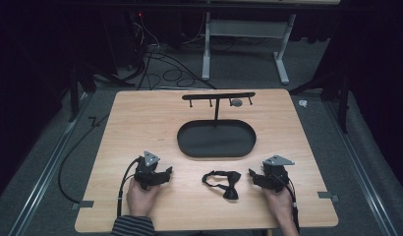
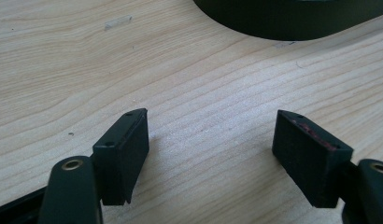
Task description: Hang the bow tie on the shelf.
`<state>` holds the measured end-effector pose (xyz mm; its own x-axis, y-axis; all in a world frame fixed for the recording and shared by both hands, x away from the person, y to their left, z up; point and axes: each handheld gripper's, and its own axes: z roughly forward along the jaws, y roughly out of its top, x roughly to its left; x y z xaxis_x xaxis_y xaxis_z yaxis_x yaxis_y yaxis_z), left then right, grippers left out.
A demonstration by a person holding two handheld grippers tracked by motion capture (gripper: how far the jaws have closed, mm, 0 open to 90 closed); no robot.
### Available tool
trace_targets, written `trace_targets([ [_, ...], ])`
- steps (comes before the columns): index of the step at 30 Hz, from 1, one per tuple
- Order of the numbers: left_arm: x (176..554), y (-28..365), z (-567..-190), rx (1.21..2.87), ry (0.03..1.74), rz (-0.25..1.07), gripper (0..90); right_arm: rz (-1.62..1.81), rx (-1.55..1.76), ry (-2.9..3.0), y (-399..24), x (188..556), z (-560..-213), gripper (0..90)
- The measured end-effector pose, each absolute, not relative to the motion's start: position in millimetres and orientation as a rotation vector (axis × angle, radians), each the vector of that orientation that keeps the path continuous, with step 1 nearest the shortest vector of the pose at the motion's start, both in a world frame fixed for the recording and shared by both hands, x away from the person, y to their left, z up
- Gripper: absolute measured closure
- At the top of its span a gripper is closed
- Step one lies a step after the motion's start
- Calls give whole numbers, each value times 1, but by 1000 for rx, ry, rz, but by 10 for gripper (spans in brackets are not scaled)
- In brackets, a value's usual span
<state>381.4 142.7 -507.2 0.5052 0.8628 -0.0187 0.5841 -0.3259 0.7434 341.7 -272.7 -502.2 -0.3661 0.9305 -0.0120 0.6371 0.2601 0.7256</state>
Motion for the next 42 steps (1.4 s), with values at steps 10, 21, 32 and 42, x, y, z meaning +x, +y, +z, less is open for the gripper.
trace_targets([
  [10,381,143,-507,2043,1181,502,278,900,1420,2098,-273,343,-502,375],
  [21,381,143,-507,2043,1181,504,278,943,1450,2085,-275,342,-502,426],
  [32,381,143,-507,2044,1181,504,278,989,1450,2088,-272,337,-496,451],
  [42,381,143,-507,2043,1182,503,278,1013,1429,2115,-266,332,-489,469],
])
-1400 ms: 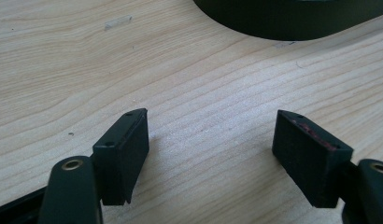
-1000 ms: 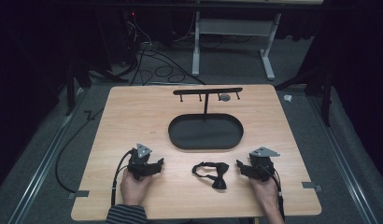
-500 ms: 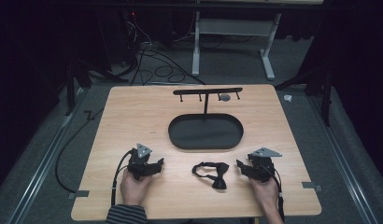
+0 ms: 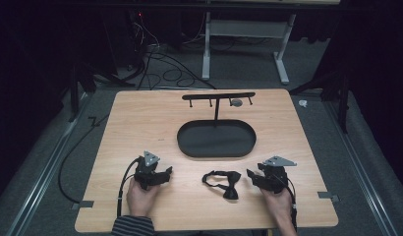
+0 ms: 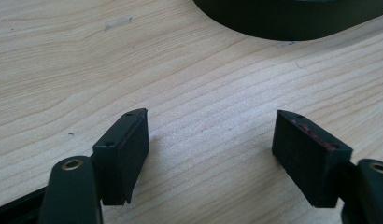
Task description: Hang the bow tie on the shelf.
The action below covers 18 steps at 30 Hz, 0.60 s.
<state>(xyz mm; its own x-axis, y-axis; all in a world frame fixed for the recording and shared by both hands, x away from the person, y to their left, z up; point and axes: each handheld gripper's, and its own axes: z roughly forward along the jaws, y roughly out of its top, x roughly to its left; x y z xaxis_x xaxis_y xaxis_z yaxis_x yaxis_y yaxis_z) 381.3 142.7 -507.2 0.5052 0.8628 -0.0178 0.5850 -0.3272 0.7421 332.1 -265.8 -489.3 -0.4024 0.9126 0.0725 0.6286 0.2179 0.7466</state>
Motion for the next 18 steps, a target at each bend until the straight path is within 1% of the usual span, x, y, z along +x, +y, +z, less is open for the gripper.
trace_targets([
  [3,381,143,-507,2043,1182,503,278,1025,1424,2125,-264,330,-488,475],
  [4,381,143,-507,2043,1182,503,278,1025,1423,2127,-264,330,-487,484],
  [5,381,143,-507,2043,1182,503,278,1034,1415,2134,-263,329,-486,511],
  [18,381,143,-507,2043,1182,503,277,1072,1385,2158,-257,326,-478,525],
])
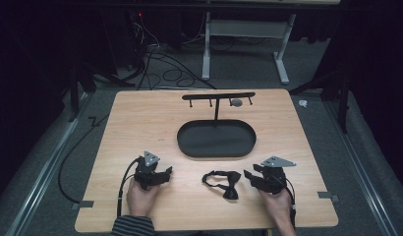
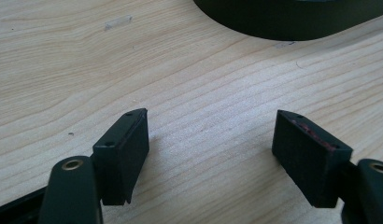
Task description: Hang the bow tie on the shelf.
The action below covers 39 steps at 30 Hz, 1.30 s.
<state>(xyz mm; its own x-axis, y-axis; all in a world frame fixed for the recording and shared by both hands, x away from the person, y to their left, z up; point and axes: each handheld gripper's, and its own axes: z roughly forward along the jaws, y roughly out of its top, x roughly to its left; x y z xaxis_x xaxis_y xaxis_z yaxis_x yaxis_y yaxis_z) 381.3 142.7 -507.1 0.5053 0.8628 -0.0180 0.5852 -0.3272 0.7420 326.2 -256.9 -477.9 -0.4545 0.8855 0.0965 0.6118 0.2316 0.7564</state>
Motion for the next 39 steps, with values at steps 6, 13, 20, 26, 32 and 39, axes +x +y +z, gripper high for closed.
trace_targets([
  [6,381,143,-507,2043,1181,503,278,1111,1362,2177,-251,325,-472,535],
  [13,381,143,-507,2043,1182,503,277,1131,1332,2202,-244,327,-469,540],
  [20,381,143,-507,2043,1182,503,277,1155,1304,2226,-236,328,-465,541],
  [26,381,143,-507,2042,1182,503,276,1172,1265,2263,-227,330,-462,546],
  [32,381,143,-507,2043,1181,503,276,1179,1223,2312,-213,334,-462,547],
  [39,381,143,-507,2043,1182,503,276,1183,1178,2354,-196,339,-460,547],
])
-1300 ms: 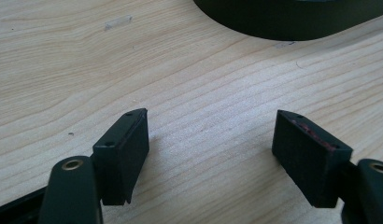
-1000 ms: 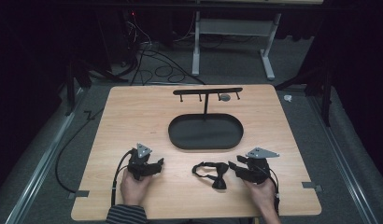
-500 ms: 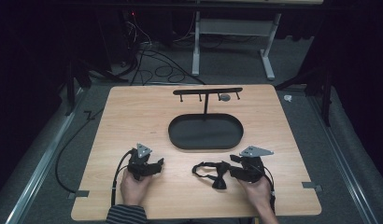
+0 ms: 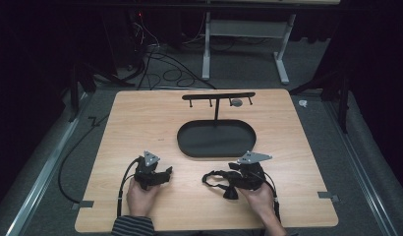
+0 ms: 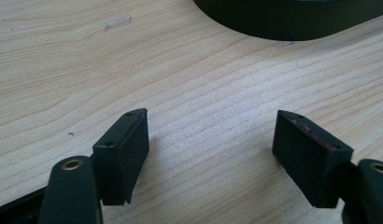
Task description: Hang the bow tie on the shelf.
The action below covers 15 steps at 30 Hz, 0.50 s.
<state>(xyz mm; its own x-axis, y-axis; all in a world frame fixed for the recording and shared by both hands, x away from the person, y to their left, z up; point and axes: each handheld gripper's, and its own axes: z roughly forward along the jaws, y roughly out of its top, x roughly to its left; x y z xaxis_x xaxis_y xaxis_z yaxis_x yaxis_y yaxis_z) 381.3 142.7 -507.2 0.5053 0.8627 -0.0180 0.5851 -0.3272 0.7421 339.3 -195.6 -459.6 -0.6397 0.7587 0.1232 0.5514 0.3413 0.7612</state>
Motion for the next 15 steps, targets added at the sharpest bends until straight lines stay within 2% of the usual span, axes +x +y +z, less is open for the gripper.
trace_targets([
  [15,381,143,-507,2042,1182,502,276,1155,1146,2432,-173,352,-467,546],
])
